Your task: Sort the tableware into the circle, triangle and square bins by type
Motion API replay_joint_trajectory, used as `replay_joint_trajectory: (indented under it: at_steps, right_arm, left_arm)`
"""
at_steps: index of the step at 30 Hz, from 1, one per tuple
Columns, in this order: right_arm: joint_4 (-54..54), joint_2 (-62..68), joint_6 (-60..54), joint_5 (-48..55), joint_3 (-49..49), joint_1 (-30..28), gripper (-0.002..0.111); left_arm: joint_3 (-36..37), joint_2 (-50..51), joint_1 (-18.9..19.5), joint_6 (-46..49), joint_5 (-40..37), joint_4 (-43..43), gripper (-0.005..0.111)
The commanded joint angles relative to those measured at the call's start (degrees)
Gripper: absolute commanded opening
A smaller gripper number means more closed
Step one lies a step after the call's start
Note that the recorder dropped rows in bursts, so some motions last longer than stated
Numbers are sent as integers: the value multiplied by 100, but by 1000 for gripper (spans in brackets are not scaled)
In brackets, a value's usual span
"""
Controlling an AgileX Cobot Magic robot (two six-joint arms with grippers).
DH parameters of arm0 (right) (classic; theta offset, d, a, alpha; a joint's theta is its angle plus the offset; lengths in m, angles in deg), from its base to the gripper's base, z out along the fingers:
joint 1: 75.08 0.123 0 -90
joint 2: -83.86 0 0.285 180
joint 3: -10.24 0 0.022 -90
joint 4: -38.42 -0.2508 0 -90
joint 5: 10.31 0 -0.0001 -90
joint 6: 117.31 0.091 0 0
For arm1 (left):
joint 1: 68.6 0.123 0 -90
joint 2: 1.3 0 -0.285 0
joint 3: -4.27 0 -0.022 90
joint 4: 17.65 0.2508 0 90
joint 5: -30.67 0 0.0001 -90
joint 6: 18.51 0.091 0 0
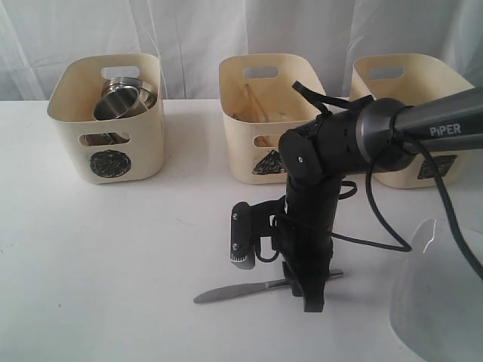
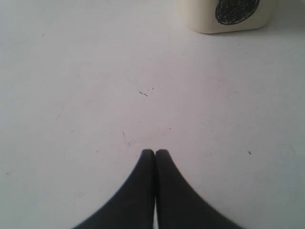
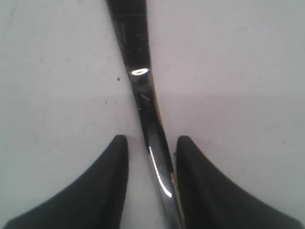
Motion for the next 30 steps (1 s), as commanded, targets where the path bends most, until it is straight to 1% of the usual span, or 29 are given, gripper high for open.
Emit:
replay_joint_trajectory:
  at_steps: [1,8,11,12,17,27,30]
  right_arm:
    - [0,428,-66,-326,-138,7,25]
    - [-299,817,377,-296,-138,7,16]
    - [-299,929,800,-390,-138,7,6]
    - [-299,975,994,-421,-138,7,1]
    - [-299,1039,1484,-443,-138,7,0]
    - [-349,671,1588,-84,-138,7,0]
    - [-738,438,1598,-109,-138,7,0]
  left_arm:
    - [16,-26,5,-53,-8,-13,0]
    - [16,-26,5,-53,-8,-13,0]
    - [16,-26,5,-53,-8,-13,0]
    - [16,-26,5,-53,-8,-13,0]
    - [16,-26,5,-53,-8,-13,0]
    - [16,-26,5,-53,-8,-13,0]
    - [16,-26,5,-53,-8,-13,0]
